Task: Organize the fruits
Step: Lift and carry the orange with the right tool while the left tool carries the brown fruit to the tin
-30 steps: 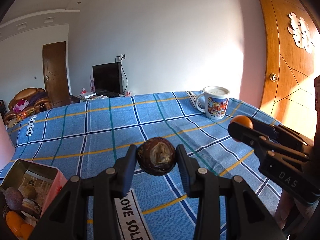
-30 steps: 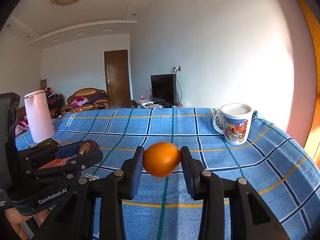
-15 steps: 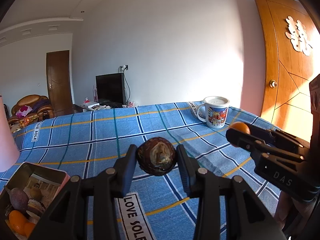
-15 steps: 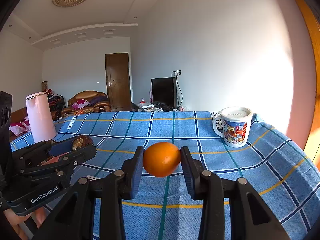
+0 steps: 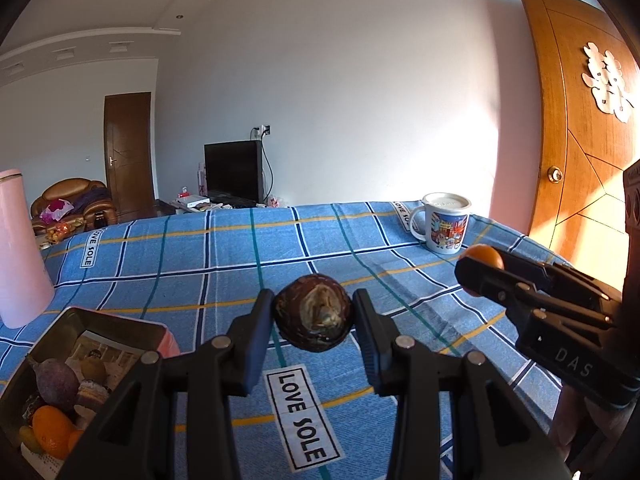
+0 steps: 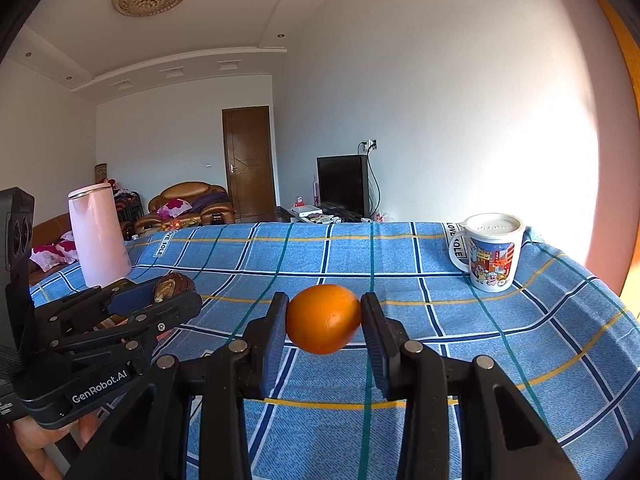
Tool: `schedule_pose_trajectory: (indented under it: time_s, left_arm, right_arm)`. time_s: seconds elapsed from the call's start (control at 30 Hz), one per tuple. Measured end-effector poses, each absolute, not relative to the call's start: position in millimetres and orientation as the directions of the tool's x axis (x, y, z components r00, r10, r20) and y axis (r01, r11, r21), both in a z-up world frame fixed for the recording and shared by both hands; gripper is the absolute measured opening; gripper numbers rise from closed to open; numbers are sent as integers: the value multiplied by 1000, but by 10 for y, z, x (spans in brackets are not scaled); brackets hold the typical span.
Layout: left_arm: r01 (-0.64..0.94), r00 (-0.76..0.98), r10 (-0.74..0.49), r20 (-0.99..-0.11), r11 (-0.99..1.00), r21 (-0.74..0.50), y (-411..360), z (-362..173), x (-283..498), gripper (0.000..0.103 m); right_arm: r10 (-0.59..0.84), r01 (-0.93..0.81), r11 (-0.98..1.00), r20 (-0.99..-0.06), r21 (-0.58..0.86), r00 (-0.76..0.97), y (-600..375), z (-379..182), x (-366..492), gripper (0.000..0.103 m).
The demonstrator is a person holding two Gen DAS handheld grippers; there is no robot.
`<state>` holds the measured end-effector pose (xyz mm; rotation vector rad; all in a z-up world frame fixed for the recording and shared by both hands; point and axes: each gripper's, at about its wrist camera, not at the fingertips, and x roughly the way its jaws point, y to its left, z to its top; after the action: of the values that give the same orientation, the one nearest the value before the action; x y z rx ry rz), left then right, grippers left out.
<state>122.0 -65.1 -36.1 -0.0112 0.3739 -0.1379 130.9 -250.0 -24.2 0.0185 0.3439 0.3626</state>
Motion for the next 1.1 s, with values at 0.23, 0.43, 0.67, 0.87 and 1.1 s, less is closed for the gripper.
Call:
schedule_pose_trajectory:
  time_s: [0.23,0.43,0.67,0.87,1.1]
  left_arm:
    - [89,928,-99,-359,995,-44,-382,-362,1091,42]
    - [35,930,-51,-364,998,-49,-129,-366,989,42]
    - [-13,932,-10,-362,998,-61,152,-362,838,42]
    - [-55,929,27,-370,996,-68,343,-364,745,42]
    - [-98,926,68,-370,993,-62,489,-351,669,42]
  right_arm:
    - [408,-406,910,-337,81,848,-2196,-224,1292,39]
    - [468,-470,879,-340,82,815,-1872,-185,1243,39]
    - [521,-524,847,-344,91,781,-1560,-188,1203,39]
    - [555,-562,822,-350,93,754,-1350,-175,1196,39]
    - [587,-601,795,-344,77,733,-1111,-112,1132,39]
